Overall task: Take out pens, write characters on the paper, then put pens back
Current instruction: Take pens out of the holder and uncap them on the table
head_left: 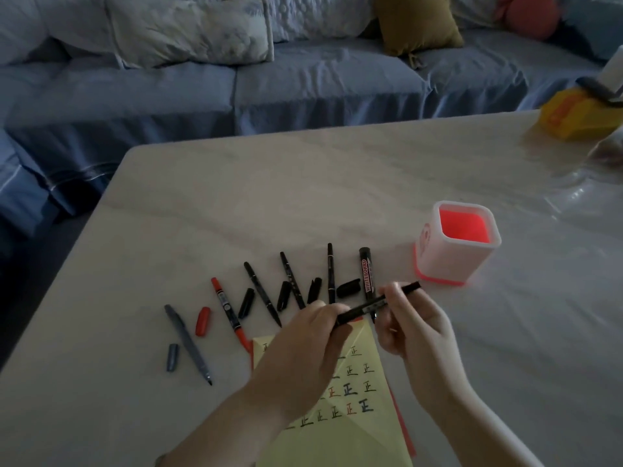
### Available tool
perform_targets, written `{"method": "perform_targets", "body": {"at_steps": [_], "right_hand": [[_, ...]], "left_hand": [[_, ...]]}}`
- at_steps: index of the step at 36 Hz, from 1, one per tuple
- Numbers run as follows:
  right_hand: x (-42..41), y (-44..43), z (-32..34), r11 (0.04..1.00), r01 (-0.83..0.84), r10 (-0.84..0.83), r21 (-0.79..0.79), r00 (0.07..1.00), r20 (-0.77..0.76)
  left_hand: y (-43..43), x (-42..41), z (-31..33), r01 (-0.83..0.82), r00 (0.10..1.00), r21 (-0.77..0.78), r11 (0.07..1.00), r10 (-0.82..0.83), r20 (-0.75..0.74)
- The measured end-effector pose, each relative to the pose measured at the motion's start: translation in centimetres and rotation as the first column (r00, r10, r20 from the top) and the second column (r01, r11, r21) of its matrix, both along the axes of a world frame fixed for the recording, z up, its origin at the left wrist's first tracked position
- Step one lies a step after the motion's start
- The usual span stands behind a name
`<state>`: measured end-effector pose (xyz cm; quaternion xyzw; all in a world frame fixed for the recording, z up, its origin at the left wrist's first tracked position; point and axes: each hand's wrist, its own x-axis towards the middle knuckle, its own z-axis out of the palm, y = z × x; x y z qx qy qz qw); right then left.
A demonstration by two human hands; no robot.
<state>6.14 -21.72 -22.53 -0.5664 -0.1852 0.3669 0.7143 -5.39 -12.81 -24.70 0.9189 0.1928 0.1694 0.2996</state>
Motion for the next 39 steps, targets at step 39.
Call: {"method": "perform_targets", "body": {"at_steps": [39], "right_hand": [[3.2,-4.2,-4.1,0.872,0.476,-0.421,-0.115,0.848,0.323]], "left_hand": [[0.3,6.7,0.1,-0.03,0.976,-0.085,0.996,0.011,-0.217]]}}
